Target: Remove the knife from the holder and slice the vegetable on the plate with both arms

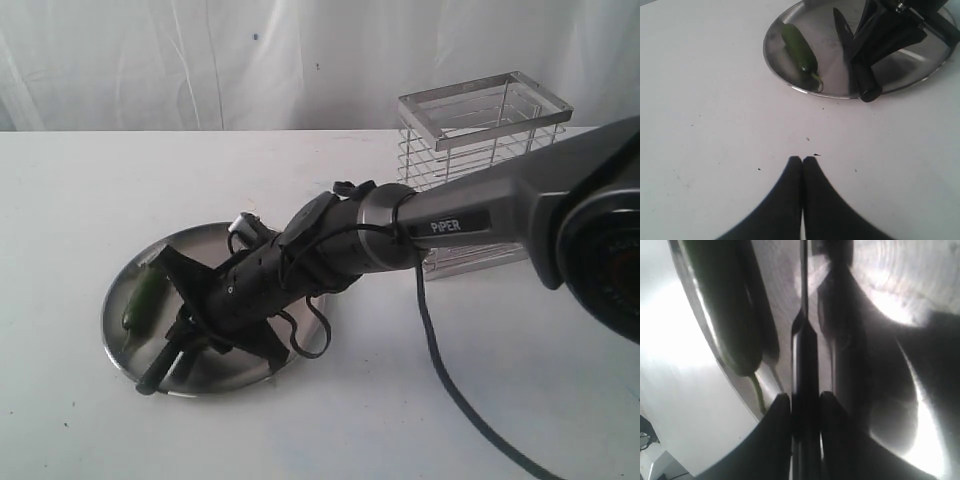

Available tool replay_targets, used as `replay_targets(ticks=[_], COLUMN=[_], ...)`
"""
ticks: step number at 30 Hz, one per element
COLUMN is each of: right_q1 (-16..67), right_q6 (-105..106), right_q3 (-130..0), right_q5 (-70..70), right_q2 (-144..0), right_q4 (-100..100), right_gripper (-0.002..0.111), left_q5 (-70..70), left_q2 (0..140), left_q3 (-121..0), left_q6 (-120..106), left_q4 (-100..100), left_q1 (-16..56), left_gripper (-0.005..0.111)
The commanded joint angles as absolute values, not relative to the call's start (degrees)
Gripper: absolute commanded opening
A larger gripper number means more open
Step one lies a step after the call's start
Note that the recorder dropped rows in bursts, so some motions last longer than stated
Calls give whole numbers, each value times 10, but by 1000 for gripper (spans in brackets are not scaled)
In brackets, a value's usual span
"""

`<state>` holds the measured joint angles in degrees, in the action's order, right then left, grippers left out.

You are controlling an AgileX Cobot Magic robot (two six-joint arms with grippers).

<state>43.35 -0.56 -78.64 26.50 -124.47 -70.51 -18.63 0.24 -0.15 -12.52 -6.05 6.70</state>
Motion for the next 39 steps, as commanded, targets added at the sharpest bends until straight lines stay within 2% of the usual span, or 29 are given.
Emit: replay_targets(ticks=[1,5,6,9,16,20,31,34,39], right_q1=[434,433,433,434,433,433,364,353,351], right_q6=[0,-19,-52,-57,-16,96,164,170,183], right_q3=[-782,-782,-782,-782,-782,-782,-795,-795,-793], right_q5=[245,260,303,370,514,700,700,700,700], right_q2=[-1214,-1194,-1179,-1141,-1021,-1002,-1001,-1001,-1001], right_q4=[-676,-548,-440,-305,-136,-169,-184,-183,-185], right_gripper=[0,0,0,0,0,0,0,0,0], left_q5=[-196,-196,-196,-196,-196,-197,-197,-176,5], left_q2=[0,0,0,0,0,0,0,0,0], left_q3=[0,0,0,0,0,0,0,0,0], left_q6=[-125,-125,-125,-125,-125,-139,-168,-196,-141], left_q4=[-58,-58,-58,-58,-58,-56,-55,0,-43], left_q1=[69,69,69,69,69,69,69,69,69], left_gripper=[0,0,0,0,0,0,0,0,0])
